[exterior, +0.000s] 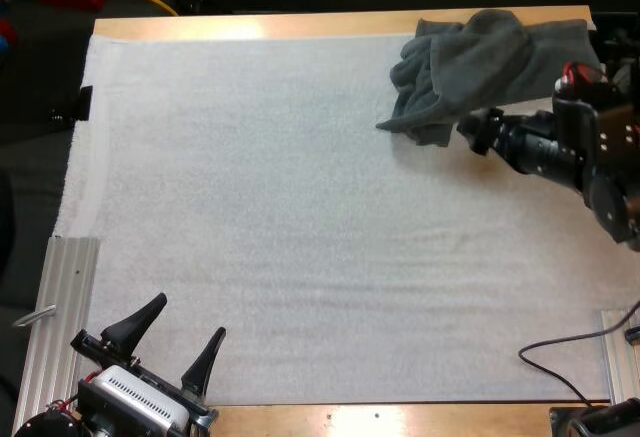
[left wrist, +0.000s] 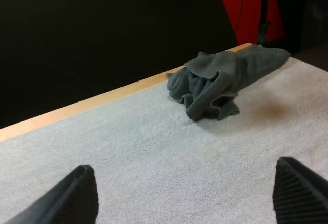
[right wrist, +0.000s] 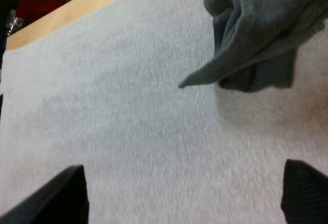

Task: Pick towel from pile, fold and stack

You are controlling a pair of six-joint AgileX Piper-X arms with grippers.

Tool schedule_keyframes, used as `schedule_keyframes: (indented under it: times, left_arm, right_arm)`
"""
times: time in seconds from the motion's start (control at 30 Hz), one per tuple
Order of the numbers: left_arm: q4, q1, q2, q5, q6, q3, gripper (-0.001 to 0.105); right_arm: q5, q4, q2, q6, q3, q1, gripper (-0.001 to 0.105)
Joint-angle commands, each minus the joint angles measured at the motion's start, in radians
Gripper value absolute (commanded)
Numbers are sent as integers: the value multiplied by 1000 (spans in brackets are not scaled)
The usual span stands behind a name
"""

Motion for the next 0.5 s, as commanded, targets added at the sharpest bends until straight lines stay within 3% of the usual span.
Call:
schedule_keyframes:
  times: [0.0,0.47]
  left_arm:
    - [-18,-1,-100,7,-9,-6,68]
    - [-18,-1,-100,7,-9,-6,68]
  right_arm:
    - [11,-6,6,3,-15,3,74]
    - [13,-81,157,43,-18,3,74]
